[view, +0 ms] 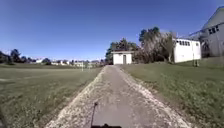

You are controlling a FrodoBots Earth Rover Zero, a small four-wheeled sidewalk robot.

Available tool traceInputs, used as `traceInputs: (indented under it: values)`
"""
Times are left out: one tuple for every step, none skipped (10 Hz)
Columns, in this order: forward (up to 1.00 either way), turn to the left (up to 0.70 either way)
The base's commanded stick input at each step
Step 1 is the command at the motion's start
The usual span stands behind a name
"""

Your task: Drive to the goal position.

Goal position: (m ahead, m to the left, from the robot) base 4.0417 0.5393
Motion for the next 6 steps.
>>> traceInputs:
  values:
    - [1.0, 0.0]
    - [1.0, 0.0]
    - [1.0, 0.0]
    - [1.0, 0.0]
    - [1.0, 0.0]
    - [1.0, 0.0]
